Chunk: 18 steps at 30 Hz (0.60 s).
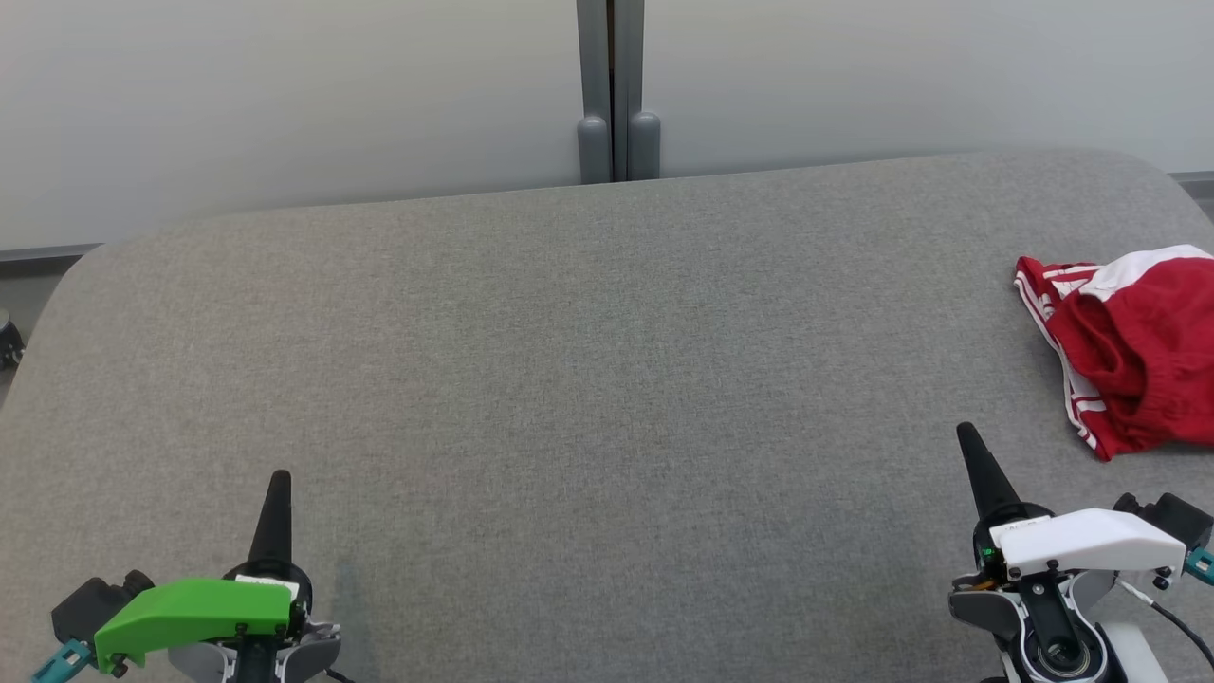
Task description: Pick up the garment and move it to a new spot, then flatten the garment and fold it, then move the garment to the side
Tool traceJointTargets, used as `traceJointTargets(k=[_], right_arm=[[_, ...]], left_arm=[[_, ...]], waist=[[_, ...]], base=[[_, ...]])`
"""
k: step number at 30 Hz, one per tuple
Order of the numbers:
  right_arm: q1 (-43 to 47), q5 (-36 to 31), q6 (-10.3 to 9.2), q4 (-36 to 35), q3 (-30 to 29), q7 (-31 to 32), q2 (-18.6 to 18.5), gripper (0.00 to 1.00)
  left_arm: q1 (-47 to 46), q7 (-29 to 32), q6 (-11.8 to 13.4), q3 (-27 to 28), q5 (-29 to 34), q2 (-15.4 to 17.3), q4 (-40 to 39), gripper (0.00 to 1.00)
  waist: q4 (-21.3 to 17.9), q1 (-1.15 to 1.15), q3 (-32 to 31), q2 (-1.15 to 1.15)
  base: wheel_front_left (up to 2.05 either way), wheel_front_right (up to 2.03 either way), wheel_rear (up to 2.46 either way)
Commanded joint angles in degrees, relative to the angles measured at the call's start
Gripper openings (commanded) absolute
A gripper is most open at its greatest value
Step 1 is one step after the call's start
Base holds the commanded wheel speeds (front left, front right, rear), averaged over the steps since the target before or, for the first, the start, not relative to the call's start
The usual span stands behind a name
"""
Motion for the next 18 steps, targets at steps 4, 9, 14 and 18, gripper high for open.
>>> traceJointTargets(k=[4,9,14,18], right_arm=[[-1.1,2.9,-0.03,-0.8,-0.6,0.8,-0.3,0.0],[-1.2,5.3,-0.03,-1.0,-1.0,1.5,-0.3,0.0],[-1.2,8.1,-0.03,-1.1,-1.4,2.2,-0.3,0.0],[-1.2,10.7,-0.02,-1.3,-1.9,2.9,-0.3,0.0]], left_arm=[[-1.5,0.7,-0.6,0.7,-2.6,0.4,-0.6,0.0],[-1.7,1.3,-0.9,1.2,-4.7,0.4,-0.7,0.0],[-2.1,2.2,-1.2,1.7,-7.1,0.4,-0.7,0.0],[-2.2,2.8,-1.6,2.2,-9.4,0.4,-0.7,0.0]], waist=[[-0.1,0.0,0.0,0.0],[-0.1,0.0,0.0,0.0],[-0.2,0.0,-0.1,0.0],[-0.3,0.0,-0.1,0.0]], base=[[0.0,0.0,0.0],[0.0,0.0,0.0],[0.0,0.0,0.0],[0.0,0.0,0.0]])
